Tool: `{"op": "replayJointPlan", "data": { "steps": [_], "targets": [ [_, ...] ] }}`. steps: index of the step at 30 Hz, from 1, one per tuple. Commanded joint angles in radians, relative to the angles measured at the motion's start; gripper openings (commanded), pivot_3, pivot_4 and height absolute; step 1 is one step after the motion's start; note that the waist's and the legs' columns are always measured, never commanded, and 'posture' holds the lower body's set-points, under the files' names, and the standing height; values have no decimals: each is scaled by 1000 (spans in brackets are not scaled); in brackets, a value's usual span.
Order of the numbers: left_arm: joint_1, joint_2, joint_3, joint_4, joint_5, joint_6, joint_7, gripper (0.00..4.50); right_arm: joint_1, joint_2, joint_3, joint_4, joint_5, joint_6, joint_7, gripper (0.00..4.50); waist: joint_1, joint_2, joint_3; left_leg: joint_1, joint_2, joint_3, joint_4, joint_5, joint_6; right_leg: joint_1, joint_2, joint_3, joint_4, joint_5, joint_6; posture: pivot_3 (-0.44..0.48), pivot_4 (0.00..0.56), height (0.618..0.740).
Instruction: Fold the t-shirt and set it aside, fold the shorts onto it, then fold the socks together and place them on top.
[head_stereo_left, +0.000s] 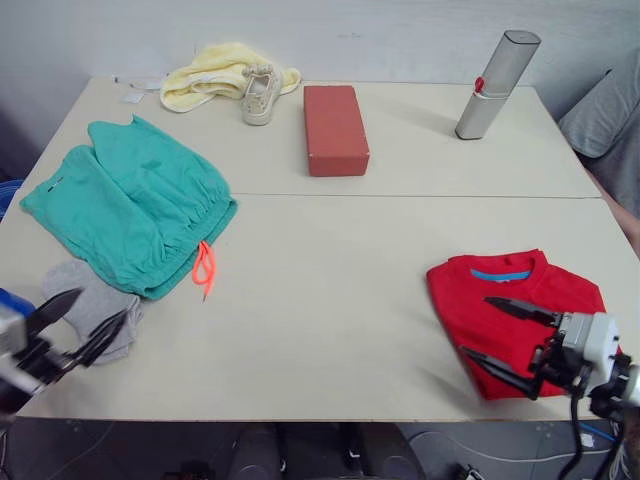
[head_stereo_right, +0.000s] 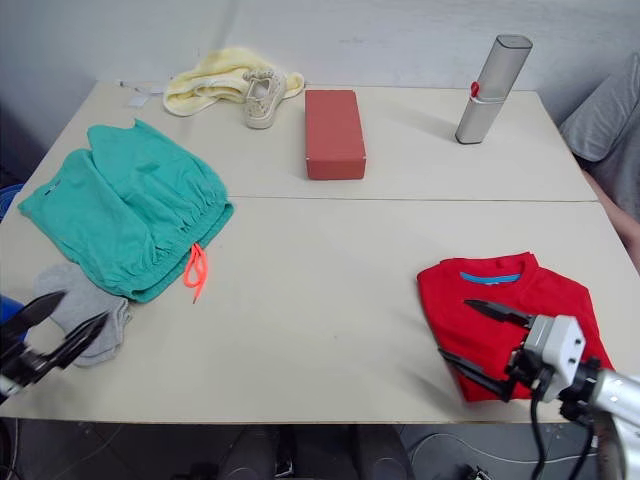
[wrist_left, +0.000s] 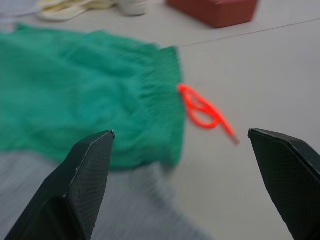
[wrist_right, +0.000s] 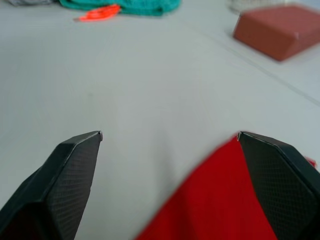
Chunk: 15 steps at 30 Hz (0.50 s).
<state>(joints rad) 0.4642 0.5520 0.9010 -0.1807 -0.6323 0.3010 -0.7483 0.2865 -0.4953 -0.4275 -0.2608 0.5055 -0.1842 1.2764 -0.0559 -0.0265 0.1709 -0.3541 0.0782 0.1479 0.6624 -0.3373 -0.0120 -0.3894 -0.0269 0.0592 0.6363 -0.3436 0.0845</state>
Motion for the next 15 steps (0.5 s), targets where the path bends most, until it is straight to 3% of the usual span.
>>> {"op": "replayJointPlan", "data": {
  "steps": [1,4,7,15],
  "targets": [
    [61,3,92,8,-81,110,53,4500,-8,22,21,1,44,-105,23,4469,2,-1,0,1,0,0,0,0,1,1,0,-1,1,0,0,0,150,740],
    [38,26,124,34,-87,161,133,4500,-37,22,48,-9,60,-92,-16,4469,2,-2,0,5,-1,-2,0,-4,0,6,-4,-3,1,-4,-10,0,150,740],
    [-31,119,100,23,-138,257,134,4500,-53,-6,69,-84,102,-33,-51,4469,7,-5,-2,12,0,-3,-1,-4,-2,13,-5,-5,1,-8,-20,0,150,740],
    [-163,514,-222,170,141,82,-155,4500,-139,-65,157,-256,180,138,-172,4469,-7,-9,-5,18,-4,-1,-18,3,-13,12,-12,-13,0,-13,-28,0,150,740]
  ]
}}
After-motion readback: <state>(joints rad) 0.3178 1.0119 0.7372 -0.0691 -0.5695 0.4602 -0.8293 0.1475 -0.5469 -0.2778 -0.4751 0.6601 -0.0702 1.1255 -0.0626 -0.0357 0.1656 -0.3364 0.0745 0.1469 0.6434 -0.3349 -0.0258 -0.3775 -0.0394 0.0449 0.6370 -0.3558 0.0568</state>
